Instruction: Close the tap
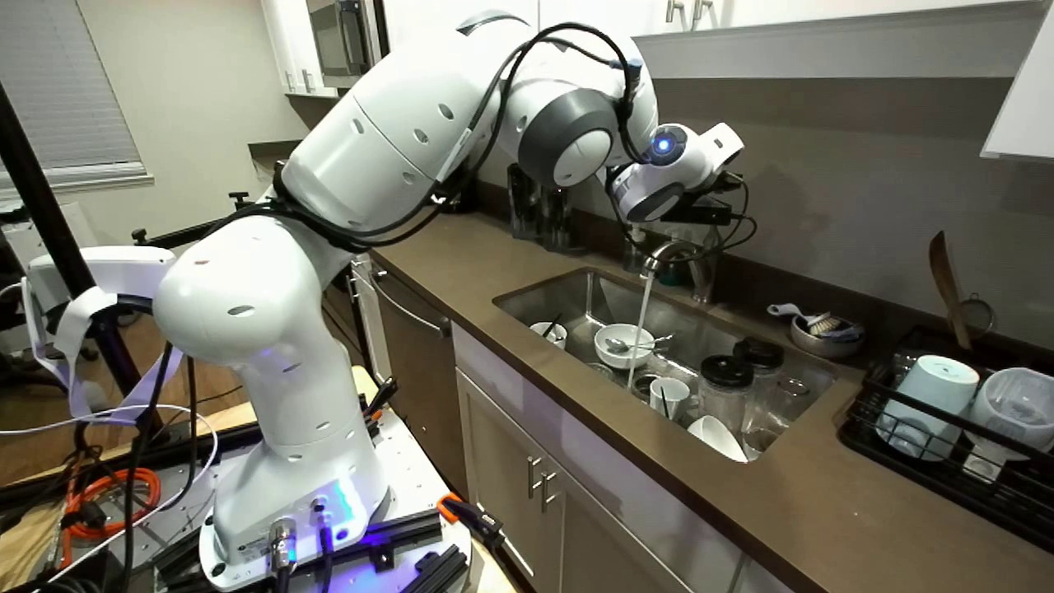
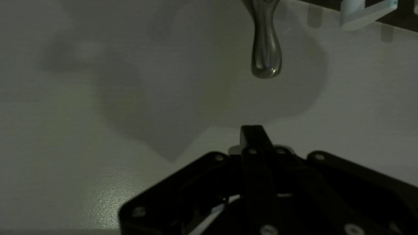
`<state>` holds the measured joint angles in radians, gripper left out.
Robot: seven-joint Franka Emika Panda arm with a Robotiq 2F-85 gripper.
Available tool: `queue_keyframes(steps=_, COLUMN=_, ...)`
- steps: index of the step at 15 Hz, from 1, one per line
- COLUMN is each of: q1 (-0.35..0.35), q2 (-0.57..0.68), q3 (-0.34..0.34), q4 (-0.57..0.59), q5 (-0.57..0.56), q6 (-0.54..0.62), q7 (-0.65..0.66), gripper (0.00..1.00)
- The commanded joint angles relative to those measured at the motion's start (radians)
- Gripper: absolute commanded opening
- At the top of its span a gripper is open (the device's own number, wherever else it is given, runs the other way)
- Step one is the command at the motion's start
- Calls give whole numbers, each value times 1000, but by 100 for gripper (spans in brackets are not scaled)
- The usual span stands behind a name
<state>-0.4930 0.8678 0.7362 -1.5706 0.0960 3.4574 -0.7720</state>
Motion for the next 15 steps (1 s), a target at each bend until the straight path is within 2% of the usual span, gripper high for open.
queue_keyframes(steps=1, q1=-23, q2=41, q3=50, q4=31, q5=-42, q6=0, q7=-2, gripper=0)
queue_keyframes(steps=10, q1=17, q2=60, q3=24, q4=52, q5=-58, q6=0, q7=-10, gripper=0)
queue_keyframes(steps=15, q1=66, q2=45, q3=-43, q4=75, q5=-16, q6=-18, q7=0, gripper=0)
